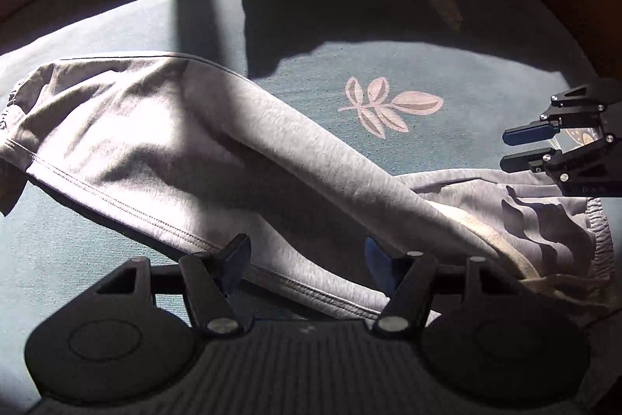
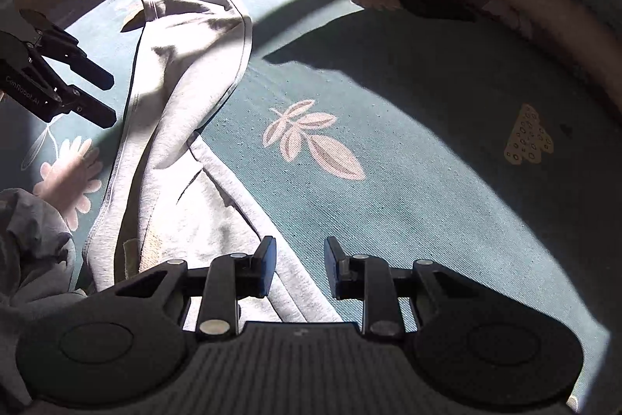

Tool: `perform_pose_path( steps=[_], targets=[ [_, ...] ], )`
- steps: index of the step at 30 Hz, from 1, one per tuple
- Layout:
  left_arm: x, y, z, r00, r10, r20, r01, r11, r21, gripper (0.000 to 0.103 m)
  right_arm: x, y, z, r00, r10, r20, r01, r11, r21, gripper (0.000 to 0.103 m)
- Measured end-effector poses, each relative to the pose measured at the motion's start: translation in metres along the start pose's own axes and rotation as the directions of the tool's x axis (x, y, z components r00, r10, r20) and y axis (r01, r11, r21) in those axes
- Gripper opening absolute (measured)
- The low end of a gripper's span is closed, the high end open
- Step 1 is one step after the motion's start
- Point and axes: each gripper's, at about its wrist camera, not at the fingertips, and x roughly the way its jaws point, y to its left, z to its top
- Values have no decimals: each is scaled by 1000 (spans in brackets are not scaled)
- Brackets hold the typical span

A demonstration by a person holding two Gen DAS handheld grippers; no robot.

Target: Fold clothes

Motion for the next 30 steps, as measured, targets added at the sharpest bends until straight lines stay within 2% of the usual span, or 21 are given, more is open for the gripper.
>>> perform_pose_path(
  steps=[3,7,11,13,14,15,16,18,21,25,30],
  targets=[
    [5,-1,-1,1000,3,-14,-3,1000,-20,66,30,0,8,998,59,-14,-60,995,-74,30],
    [11,2,-1,1000,1,-30,-2,1000,-24,66,53,1,6,993,110,-48,-115,986,-119,31],
    [15,6,-2,999,10,-39,-11,1000,-29,66,60,2,0,989,135,-57,-141,981,-129,40],
    [16,7,-2,999,12,-41,-14,999,-40,66,61,7,-1,989,132,-71,-141,981,-135,41],
    [16,7,-1,999,10,-42,-12,999,-46,66,61,10,0,988,129,-84,-140,980,-139,40],
    [17,7,-1,999,8,-44,-10,999,-51,66,61,13,1,988,124,-96,-137,980,-143,35],
    [17,7,-1,999,6,-45,-8,998,-56,66,60,16,2,987,116,-108,-132,980,-149,32],
    [17,7,0,999,-2,-45,-1,999,-54,66,59,18,5,987,102,-123,-119,984,-135,20],
    [15,5,-1,999,4,-38,-5,999,-34,66,47,19,8,992,69,-101,-81,990,-116,12],
    [13,5,-3,999,8,-39,-9,999,-40,66,19,23,14,999,-12,-32,8,992,-123,11],
    [10,5,-5,999,3,-38,-4,999,-38,66,-4,11,19,992,-129,6,129,985,-111,11]
  ],
)
